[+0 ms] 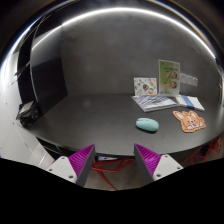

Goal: Arrange mouse

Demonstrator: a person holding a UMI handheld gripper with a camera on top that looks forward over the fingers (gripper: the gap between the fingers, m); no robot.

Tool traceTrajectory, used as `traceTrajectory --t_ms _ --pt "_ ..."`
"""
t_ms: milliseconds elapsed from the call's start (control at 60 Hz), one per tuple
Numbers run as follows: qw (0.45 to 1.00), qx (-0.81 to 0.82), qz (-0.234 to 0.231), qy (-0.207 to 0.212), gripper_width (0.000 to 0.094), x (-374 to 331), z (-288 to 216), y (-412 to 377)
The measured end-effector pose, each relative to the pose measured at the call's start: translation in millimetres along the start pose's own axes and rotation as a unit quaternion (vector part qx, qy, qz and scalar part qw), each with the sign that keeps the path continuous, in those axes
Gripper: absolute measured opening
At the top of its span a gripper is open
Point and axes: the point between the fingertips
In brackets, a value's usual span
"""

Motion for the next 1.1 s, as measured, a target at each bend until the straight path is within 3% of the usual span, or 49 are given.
traceTrajectory --t_ms 367,633,650,683,717,750,1100 --pt "0.997 -0.037 0.051 0.048 0.0814 55.2 -40.2 104.2" --pt "0.996 -0.054 0.071 -0.001 0.0817 125.2 -45.2 184.8" --pt "0.996 -0.054 0.067 -0.005 0.0868 129.2 -45.5 185.3" --pt "0.997 -0.049 0.055 0.000 0.0809 138.1 -51.5 185.4" --pt "0.998 -0.047 0.044 -0.005 0.0857 145.6 -53.6 183.4" --pt "0.998 -0.049 0.033 -0.010 0.0803 152.9 -57.0 181.6" --pt "0.997 -0.055 -0.016 -0.044 0.0811 227.6 -96.3 165.0"
Point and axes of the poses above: the point between the fingertips, and its own axes, seen from behind it with the camera up: y to the right, z down, x forward, the way the camera looks, and after that the axes turned 15 degrees about x, right-handed
